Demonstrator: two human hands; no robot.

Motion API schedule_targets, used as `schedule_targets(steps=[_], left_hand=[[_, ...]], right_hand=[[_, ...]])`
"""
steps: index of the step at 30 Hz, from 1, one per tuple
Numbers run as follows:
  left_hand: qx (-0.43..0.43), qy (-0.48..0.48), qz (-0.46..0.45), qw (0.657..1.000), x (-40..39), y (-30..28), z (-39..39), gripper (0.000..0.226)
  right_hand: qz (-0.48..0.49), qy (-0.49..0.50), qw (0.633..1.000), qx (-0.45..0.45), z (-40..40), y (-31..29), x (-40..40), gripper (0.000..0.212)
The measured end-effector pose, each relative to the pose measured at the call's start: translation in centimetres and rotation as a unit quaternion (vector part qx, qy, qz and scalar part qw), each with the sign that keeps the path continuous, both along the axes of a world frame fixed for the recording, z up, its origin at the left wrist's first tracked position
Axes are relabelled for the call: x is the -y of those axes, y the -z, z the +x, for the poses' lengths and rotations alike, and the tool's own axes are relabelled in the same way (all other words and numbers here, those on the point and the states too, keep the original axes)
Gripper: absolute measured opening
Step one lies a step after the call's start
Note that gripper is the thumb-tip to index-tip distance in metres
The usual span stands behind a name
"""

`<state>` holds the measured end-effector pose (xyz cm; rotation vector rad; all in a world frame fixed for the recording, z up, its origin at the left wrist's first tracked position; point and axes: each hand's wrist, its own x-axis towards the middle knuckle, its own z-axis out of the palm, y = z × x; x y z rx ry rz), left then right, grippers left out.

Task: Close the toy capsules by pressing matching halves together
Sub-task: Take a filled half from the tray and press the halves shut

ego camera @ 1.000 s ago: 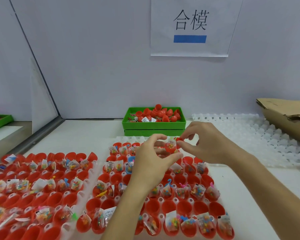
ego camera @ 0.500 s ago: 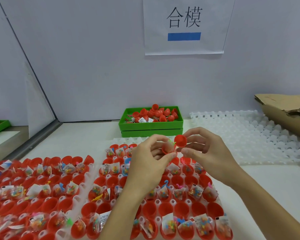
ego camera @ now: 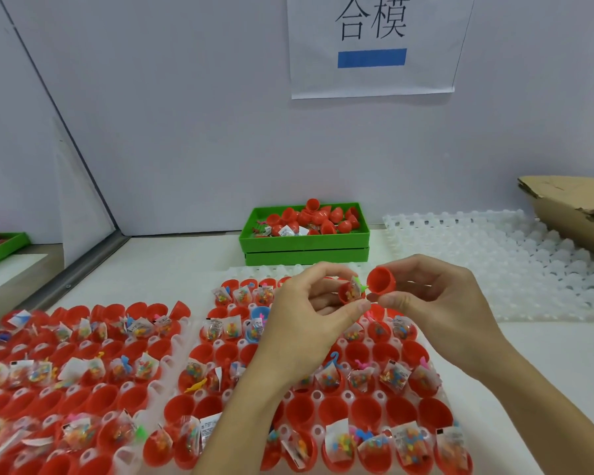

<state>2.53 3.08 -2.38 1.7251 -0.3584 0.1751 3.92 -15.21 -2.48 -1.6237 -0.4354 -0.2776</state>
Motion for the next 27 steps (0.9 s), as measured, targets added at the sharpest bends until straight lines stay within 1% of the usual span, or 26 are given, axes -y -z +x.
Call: schedule_targets(steps=[8, 12, 16, 20, 24, 27], left_hand=[[0.017, -0.004, 0.018, 1.000, 0.1, -0.1, 0.0, 0.016], [0.037, -0.017, 0.014, 0.999, 0.1, -0.1, 0.0, 0.016], [0.049, -0.031, -0.001, 0.998, 0.2, -0.2, -0.1, 0.018], [0.067, -0.059, 0.015, 0.996, 0.4, -0.1, -0.2, 0.018], [0.070, -0.075, 0.022, 0.994, 0.7, 0.1, -0.2, 0.018], [0.070, -0.073, 0.039, 0.994, 0.7, 0.2, -0.2, 0.019]], right_hand=[[0.023, -0.010, 1.000, 0.006, -0.5, -0.2, 0.3, 0.031], [0.027, -0.011, 1.000, 0.001, -0.5, -0.3, 0.4, 0.033], [0.025, -0.022, 0.999, 0.015, -0.7, -0.5, 0.5, 0.033], [-0.026, -0.035, 0.998, 0.050, -1.2, -0.9, 0.8, 0.040], [-0.120, 0.026, 0.986, 0.116, -1.2, -0.9, 0.4, 0.036], [-0.162, 0.062, 0.974, 0.145, -1.1, -0.6, 0.1, 0.038]])
